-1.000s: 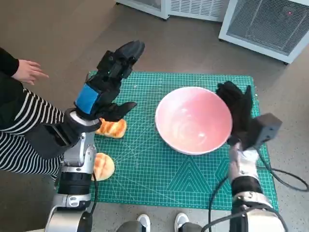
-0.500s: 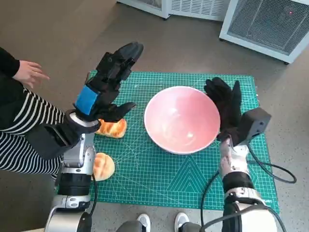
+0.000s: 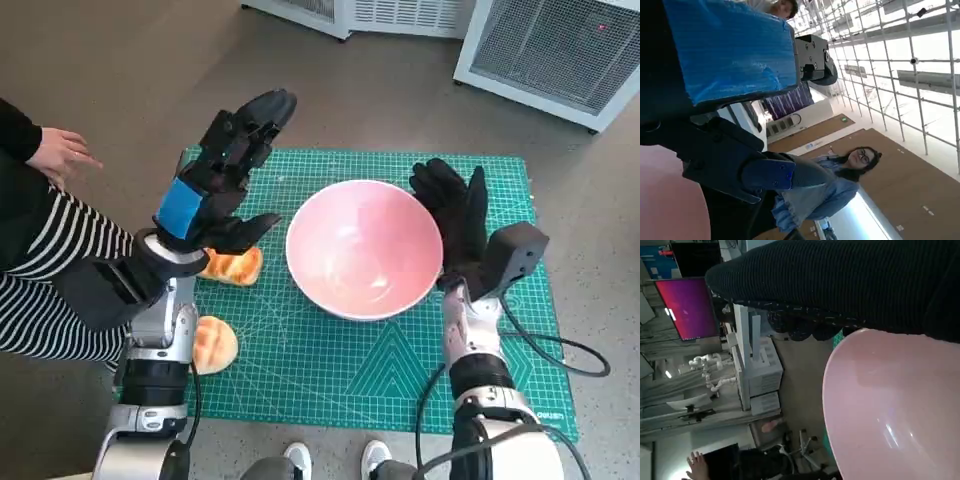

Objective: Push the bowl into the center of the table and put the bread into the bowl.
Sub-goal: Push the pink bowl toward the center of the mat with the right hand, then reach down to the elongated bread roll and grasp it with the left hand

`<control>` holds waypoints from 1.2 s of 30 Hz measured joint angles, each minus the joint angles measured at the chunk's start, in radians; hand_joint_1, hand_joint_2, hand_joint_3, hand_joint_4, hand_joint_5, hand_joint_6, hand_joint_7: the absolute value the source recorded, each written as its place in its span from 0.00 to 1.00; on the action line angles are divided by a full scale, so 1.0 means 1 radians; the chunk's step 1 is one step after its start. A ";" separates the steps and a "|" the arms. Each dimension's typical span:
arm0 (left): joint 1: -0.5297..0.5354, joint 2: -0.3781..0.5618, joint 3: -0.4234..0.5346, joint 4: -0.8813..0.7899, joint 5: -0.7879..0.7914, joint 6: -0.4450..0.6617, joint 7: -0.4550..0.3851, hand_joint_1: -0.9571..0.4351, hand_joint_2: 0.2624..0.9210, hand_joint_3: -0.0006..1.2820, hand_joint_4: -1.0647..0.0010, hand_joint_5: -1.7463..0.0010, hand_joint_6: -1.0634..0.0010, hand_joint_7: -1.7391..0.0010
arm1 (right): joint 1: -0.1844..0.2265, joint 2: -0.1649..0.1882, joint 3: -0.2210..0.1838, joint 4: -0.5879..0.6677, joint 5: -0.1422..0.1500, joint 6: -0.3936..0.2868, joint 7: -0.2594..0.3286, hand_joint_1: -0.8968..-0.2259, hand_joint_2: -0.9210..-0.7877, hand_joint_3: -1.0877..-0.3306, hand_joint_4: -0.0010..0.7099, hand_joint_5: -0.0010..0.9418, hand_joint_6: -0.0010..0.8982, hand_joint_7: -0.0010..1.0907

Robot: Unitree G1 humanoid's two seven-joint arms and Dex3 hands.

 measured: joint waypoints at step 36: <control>-0.018 -0.021 -0.033 -0.024 -0.004 0.034 0.017 0.19 1.00 0.26 0.96 0.94 1.00 0.71 | 0.224 -0.116 0.139 -0.864 0.007 -0.056 0.163 0.27 0.00 0.51 0.15 0.01 0.02 0.45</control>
